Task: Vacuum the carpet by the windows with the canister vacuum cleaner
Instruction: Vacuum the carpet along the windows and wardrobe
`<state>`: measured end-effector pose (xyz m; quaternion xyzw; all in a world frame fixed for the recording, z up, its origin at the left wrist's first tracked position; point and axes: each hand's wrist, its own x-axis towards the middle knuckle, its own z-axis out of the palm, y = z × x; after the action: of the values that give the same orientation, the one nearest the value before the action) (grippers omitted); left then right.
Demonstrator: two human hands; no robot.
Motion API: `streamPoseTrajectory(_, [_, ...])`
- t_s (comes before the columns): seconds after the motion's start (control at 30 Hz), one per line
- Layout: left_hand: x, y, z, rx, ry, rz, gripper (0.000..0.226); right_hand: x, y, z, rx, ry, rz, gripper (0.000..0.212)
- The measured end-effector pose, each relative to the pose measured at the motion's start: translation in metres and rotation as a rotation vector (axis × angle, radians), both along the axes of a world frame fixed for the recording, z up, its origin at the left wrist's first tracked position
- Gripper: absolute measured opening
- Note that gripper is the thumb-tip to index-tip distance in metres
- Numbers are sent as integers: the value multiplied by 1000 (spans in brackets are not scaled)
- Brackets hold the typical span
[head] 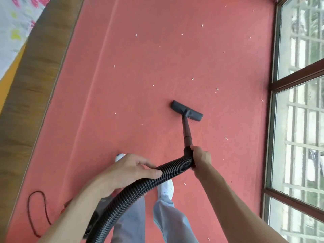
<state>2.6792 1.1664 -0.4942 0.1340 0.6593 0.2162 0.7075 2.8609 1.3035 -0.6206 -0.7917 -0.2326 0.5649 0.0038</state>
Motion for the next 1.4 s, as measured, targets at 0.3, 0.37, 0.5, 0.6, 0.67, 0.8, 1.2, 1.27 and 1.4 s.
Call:
streamPoseTrajectory(0.3, [-39, -8, 10, -43, -184, -235, 46, 5, -15, 29, -113, 64, -15, 15])
streamPoseTrajectory(0.37, [-42, -11, 10, -36, -180, -227, 48, 2, -20, 30, -115, 55, -20, 16])
streamPoseTrajectory(0.5, [-36, -18, 12, -19, -144, -170, 45, -6, -24, 30, -69, 26, -59, 15])
streamPoseTrajectory(0.6, [-32, -21, 11, -18, -128, -166, 51, -6, -26, 30, -34, -5, -81, 16])
streamPoseTrajectory(0.67, [-31, -21, 10, -16, -138, -175, 51, -5, -25, 29, -35, -14, -93, 17])
streamPoseTrajectory(0.8, [-25, -15, 5, -6, -132, -130, 36, -10, -14, 22, -26, -24, -107, 25])
streamPoseTrajectory(1.2, [-35, -26, -17, 15, -124, -164, 31, -24, -21, -6, -46, -59, -17, 28])
streamPoseTrajectory(1.27, [-55, -40, -13, 2, -167, -195, 32, -25, -37, -3, -72, -39, 13, 26])
streamPoseTrajectory(1.4, [-81, -65, -4, -11, -174, -172, 46, -52, -63, 4, -67, 9, 60, 25])
